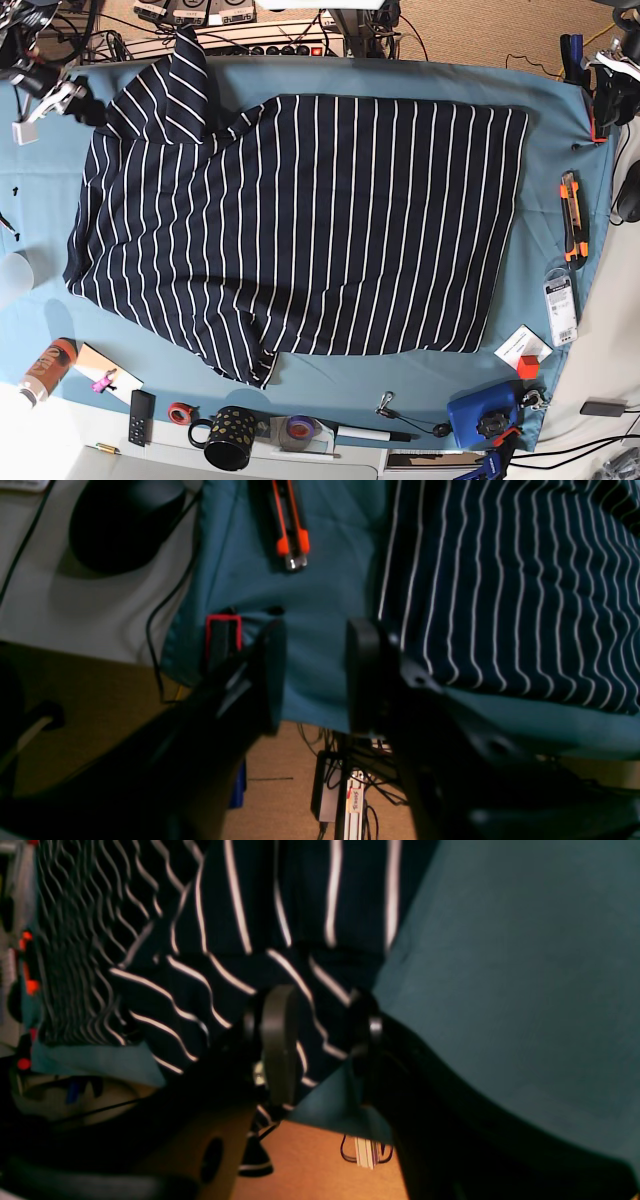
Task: Layout the t-shirt on the table in an organized manner, then fold the t-shirt properly
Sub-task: 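Grasp the shirt's collar-side corners with both grippers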
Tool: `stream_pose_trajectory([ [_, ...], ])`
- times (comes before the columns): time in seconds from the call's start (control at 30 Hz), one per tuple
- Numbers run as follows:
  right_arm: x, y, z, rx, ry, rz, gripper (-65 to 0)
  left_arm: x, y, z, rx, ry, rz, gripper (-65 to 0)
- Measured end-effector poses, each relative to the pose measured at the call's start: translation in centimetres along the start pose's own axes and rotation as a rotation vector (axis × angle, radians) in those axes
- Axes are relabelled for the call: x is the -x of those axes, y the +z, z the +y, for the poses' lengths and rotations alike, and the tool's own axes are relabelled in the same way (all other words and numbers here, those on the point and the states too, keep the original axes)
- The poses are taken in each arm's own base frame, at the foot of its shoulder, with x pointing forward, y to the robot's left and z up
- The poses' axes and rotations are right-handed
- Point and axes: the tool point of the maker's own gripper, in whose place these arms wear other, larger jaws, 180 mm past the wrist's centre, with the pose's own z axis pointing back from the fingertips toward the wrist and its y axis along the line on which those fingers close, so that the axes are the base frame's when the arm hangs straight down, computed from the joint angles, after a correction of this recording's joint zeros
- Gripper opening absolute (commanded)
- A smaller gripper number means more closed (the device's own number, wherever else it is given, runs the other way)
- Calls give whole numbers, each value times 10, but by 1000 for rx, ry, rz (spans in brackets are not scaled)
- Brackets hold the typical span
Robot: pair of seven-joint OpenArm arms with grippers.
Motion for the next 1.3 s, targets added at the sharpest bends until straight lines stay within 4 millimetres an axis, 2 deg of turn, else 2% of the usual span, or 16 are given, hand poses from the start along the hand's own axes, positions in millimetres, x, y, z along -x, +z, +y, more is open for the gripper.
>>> stream_pose_trajectory([
  [0.1,5,2,-1,9,1,12,-469,-2,0,-2,11,4,-10,-463],
  [0.2,21,0,-8,53,-8,60,-469,-3,0,-4,22,8,-20,-463],
  [0.3,36,-7,-6,56,-39,71,-469,-6,0,-6,34,12,-31,-463],
  [0.6,40,-13,-4,62,-22,89,-469,-6,0,-7,37,13,-34,-463],
  [0.7,43,-23,1,53,15,120,-469,-6,0,-7,38,14,-35,-463],
  [0.83,47,-40,18,-1,56,151,-469,-9,0,-9,52,19,-48,-463],
  [1.0,49,-47,25,-20,83,173,-470,-9,1,-9,53,19,-49,-463],
  [1.03,49,-48,25,-22,84,173,-478,-9,1,-9,53,19,-49,-463],
  [1.13,52,-49,25,-17,86,187,-650,-9,0,-9,53,19,-49,-463],
  [1.3,48,-40,27,-55,33,160,-650,-7,0,-10,53,19,-36,-463],
])
